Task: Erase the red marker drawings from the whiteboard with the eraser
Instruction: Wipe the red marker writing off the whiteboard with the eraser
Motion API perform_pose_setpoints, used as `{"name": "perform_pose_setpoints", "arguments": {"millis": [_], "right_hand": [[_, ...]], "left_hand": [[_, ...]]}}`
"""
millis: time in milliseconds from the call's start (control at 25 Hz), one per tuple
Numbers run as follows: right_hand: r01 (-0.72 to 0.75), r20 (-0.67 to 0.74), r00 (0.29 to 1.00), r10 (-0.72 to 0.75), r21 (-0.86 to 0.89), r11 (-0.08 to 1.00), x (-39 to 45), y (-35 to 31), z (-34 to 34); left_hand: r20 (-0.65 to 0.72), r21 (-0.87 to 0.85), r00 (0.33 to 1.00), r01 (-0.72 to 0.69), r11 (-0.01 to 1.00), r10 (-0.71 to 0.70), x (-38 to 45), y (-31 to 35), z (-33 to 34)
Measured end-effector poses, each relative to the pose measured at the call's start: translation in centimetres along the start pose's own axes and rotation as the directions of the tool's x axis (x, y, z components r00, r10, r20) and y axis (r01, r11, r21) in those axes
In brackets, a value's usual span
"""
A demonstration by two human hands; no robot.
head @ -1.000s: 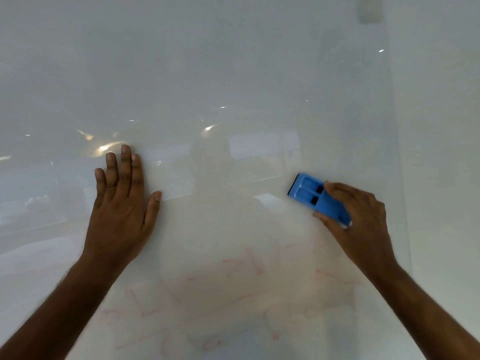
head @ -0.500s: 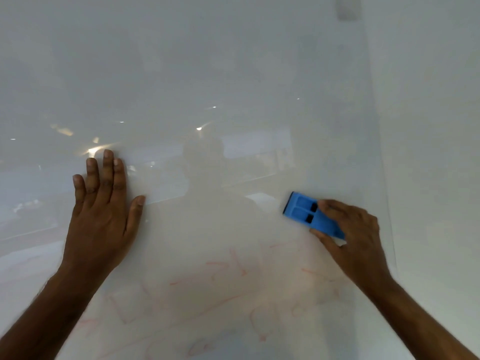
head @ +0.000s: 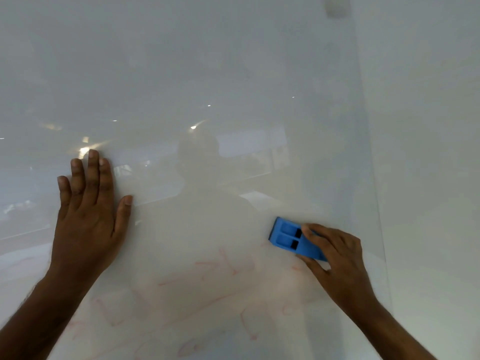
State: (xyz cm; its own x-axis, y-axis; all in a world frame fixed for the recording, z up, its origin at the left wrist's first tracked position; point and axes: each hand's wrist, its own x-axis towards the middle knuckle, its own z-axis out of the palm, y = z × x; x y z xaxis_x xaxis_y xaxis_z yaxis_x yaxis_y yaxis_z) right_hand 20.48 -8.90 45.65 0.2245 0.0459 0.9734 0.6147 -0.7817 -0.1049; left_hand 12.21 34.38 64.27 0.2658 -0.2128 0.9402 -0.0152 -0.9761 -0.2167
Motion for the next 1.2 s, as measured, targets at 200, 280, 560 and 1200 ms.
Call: {"name": "perform_pose_setpoints", "arguments": {"millis": [200, 280, 560, 1200], "right_hand": [[-0.323, -0.084, 0.938, 0.335, 0.130, 0.937, 1.8, 3.5, -2.7], [-0.385, -0.096, 0.907, 0.409, 0.202, 0.901, 3.3, 2.5, -2.4], [-0.073, 0.000, 0.997, 0.073, 0.057, 0.996, -2.6, -1.8, 1.3], [0.215, 0.049, 0.976, -0.211, -0.087, 0.973, -2.9, -2.6, 2.5]], "left_hand": [[-0.025, -0.017, 0.999, 0.022, 1.000, -0.023, -0.1, 0.3, 0.4], [-0.022, -0.020, 0.999, 0.030, 0.999, -0.030, 0.0, 0.2, 0.4], [0.003, -0.025, 0.999, 0.037, 0.999, -0.036, -0.1, 0.1, 0.4], [-0.032, -0.016, 0.999, 0.031, 0.999, -0.031, -0.8, 0.8, 0.7]]}}
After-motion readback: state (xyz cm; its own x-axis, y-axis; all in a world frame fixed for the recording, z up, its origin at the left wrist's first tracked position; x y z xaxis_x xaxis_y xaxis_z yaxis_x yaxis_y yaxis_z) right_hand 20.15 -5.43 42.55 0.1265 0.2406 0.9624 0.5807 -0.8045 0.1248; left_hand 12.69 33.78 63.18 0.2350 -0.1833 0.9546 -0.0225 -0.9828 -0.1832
